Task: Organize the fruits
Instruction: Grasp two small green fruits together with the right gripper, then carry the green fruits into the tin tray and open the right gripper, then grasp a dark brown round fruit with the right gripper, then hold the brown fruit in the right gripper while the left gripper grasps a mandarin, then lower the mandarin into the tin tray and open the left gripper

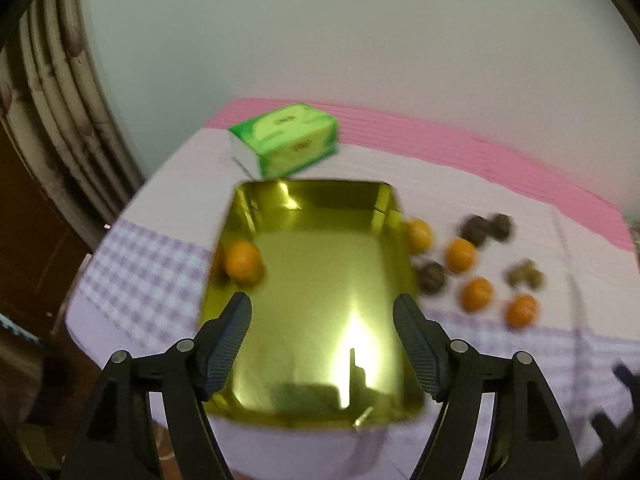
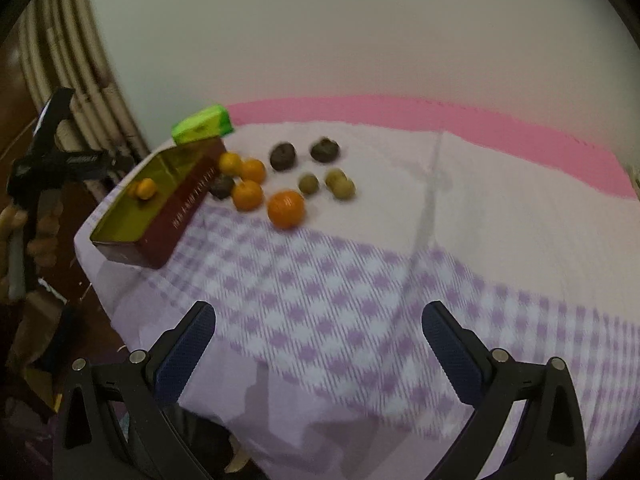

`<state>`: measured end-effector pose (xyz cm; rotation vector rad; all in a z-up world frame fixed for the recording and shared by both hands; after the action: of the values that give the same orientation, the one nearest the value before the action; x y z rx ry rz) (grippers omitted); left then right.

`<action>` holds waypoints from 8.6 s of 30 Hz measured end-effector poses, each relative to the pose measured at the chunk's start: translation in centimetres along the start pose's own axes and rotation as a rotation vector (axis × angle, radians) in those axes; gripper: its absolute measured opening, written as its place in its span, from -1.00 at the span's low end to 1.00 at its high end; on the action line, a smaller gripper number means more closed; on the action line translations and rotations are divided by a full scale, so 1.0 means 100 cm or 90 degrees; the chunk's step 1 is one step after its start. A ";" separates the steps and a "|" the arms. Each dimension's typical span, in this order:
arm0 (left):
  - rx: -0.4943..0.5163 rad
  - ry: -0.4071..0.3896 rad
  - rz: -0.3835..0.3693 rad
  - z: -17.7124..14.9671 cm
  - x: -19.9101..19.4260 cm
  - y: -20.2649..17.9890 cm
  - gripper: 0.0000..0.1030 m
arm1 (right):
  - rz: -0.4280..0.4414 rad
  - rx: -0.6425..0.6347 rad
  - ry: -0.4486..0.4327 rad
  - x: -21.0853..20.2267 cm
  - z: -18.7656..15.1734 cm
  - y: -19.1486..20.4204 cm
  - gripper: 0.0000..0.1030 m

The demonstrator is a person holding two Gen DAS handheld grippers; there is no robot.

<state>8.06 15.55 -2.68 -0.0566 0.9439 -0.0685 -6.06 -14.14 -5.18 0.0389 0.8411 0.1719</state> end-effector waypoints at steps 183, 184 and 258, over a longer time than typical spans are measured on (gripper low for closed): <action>0.121 -0.014 0.128 -0.059 -0.012 -0.017 0.86 | -0.107 0.002 0.064 0.093 0.029 -0.129 -0.34; 0.131 -0.014 0.119 -0.059 -0.013 -0.024 0.86 | -0.108 0.007 0.062 0.092 0.027 -0.132 -0.34; -0.038 0.095 0.045 -0.026 0.081 0.055 -0.24 | -0.069 0.051 0.026 0.097 0.030 -0.144 -0.33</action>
<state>10.89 20.32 -11.21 -0.0734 1.0968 0.0213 4.44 -26.61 -11.79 0.0651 0.8888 0.0377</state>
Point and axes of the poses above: each gripper's, at about its wrist camera, not at the fingertips, and x roughly the way its jaws point, y to its left, z to its top, the point moved 8 cm from there along x, roughly the way its jaws point, and after that the axes turned 4 degrees about -x, right-handed, at the moved point
